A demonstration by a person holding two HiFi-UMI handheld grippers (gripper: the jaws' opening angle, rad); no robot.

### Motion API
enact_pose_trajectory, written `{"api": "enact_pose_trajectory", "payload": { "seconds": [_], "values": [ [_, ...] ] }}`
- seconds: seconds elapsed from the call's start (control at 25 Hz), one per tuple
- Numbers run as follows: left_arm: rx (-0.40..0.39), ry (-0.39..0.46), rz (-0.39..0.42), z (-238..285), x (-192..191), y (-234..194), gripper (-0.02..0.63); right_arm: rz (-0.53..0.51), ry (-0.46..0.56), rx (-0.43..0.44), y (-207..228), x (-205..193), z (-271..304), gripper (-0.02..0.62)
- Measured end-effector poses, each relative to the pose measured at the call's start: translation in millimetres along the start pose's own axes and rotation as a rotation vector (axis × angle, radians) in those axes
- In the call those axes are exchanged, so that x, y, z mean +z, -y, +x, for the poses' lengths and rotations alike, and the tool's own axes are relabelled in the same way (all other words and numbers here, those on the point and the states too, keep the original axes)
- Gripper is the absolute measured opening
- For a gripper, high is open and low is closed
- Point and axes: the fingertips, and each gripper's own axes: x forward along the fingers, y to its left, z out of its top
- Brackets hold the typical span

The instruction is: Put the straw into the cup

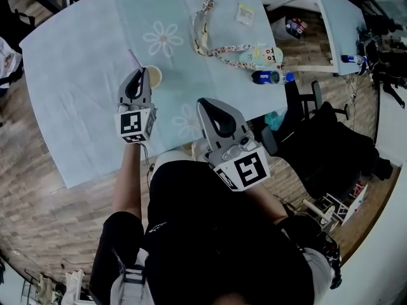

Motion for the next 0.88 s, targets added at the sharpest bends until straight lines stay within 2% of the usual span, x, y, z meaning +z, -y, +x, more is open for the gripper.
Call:
{"api": "enact_pose_trajectory", "payload": {
  "seconds": [0.36, 0.88],
  "values": [
    [0.003, -0.079, 0.000, 16, -35, -6, 0.029, 0.009, -0.012, -0.019, -1, -4, 1, 0.009],
    [0.023, -0.142, 0.022, 32, -52, -11, 0.031, 0.027, -0.001, -0.056, 10, -5, -3, 0.009]
  ]
}}
